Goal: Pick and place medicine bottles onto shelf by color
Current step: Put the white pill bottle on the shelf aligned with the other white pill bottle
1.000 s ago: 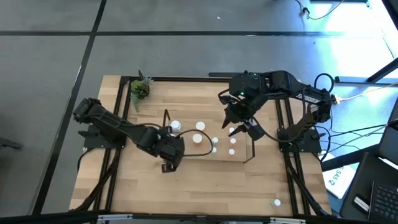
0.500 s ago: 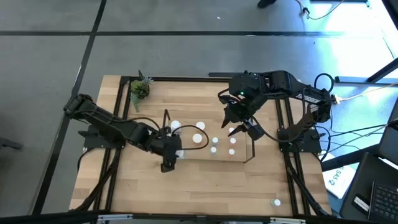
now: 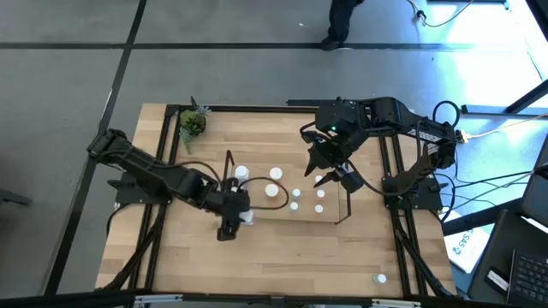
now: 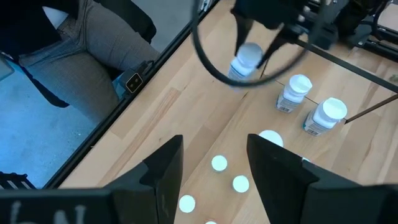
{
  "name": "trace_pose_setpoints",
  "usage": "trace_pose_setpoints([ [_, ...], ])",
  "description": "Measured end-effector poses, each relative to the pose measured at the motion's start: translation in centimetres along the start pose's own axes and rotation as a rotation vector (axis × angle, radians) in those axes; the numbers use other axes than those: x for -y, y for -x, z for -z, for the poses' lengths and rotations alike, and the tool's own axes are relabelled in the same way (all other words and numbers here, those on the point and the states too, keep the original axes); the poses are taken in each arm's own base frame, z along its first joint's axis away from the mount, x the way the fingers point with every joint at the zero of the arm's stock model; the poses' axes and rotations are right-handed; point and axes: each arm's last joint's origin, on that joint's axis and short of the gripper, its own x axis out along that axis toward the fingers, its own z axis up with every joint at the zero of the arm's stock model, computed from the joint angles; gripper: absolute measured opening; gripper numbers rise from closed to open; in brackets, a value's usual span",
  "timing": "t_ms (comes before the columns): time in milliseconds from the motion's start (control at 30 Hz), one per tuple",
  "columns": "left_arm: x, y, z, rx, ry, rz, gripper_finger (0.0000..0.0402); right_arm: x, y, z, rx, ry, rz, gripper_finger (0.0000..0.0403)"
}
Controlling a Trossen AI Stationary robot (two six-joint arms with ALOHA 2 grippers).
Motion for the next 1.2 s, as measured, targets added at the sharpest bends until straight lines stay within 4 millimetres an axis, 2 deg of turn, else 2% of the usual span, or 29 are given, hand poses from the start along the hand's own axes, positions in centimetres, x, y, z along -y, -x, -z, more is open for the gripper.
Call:
trace_pose_setpoints([
  [300, 3.2, 0.9, 1.5, -0.008, -0.013, 0.068, 0.0157, 0.0, 0.0, 0.0, 0.0, 0.001, 0.0, 0.018],
  [533, 6.1, 1.8, 3.9, -0.037, 0.012, 0.095, 0.0157, 0.1, 0.0, -0.1, 0.014, 0.008, 0.007, 0.018],
  [767, 8.0, 2.8, 6.2, -0.043, 0.087, 0.064, 0.0157, 0.1, 0.0, -0.2, 0.02, 0.011, 0.008, 0.018],
  [1000, 7.9, 1.0, 9.0, -0.113, 0.195, 0.01, 0.0157, 0.1, 0.0, -0.2, 0.02, 0.011, 0.008, 0.018],
  [1200, 7.5, -0.7, 10.9, -0.14, 0.207, -0.002, 0.0157, 0.1, 0.0, -0.2, 0.02, 0.011, 0.009, 0.018],
])
